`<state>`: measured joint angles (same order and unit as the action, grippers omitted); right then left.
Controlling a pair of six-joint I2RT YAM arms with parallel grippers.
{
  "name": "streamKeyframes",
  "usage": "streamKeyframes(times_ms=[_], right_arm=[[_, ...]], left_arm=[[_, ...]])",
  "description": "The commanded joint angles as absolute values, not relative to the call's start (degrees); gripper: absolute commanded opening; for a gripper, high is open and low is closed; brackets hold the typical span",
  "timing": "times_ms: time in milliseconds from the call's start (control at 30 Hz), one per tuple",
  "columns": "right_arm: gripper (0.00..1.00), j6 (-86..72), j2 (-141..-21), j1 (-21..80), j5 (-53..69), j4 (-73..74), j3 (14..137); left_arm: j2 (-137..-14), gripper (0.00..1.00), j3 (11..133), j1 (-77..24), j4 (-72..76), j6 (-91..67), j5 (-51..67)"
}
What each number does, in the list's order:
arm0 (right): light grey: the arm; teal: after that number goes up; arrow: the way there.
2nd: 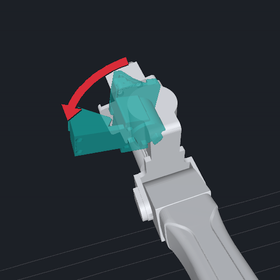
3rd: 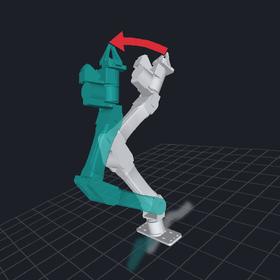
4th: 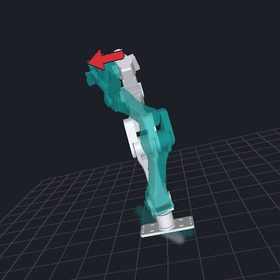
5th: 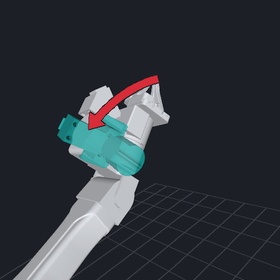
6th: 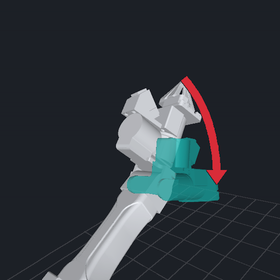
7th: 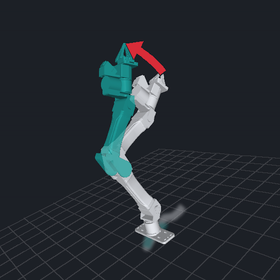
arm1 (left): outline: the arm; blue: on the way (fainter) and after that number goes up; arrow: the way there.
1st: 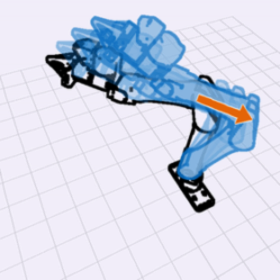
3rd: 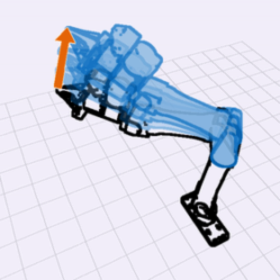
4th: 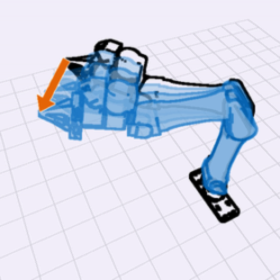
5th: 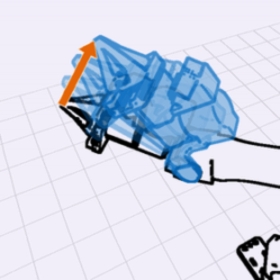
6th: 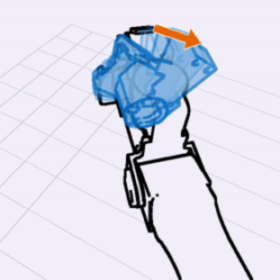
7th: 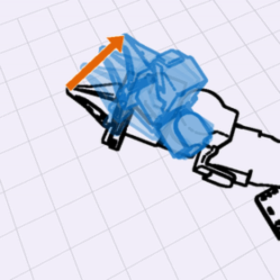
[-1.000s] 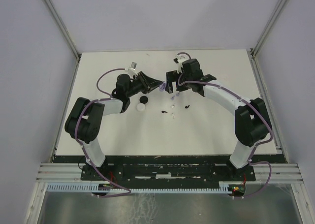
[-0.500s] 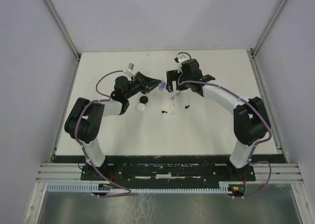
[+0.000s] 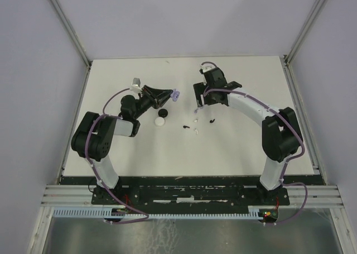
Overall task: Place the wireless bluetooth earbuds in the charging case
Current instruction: Pick up the earbud from the center of the board.
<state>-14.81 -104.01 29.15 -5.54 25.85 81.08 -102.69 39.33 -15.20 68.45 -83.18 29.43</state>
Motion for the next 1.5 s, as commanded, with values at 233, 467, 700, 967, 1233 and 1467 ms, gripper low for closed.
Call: streamKeyframes(times_ms=[233,467,700,967,1233,1467], right_arm=[[0.86,-9.03,-110.52,29.33,-13.16,33.34,89.18],[0.88,-3.96,-114.65,29.29,-15.21,35.36,92.15],[0.88,-2.48,-115.19,29.33,-13.23,33.67,91.12],[0.88,-2.02,-118.30,29.41,-14.66,33.93,92.80],[0.89,-1.75,-121.65,29.37,-15.67,33.32,95.37],[0.88,-1.65,-124.43,29.39,-15.47,33.31,98.03]], left_arm=[[-103.27,0.03,38.33,-14.88,76.21,-87.01,28.91],[-103.70,0.03,37.97,-14.77,76.98,-87.27,29.16],[-103.95,0.03,37.75,-14.70,77.39,-87.45,29.27],[-104.19,0.03,37.27,-14.55,77.96,-87.80,29.39],[-104.24,0.03,37.78,-13.98,77.88,-88.20,29.92],[-104.55,0.03,38.23,-13.67,77.74,-88.57,30.23]])
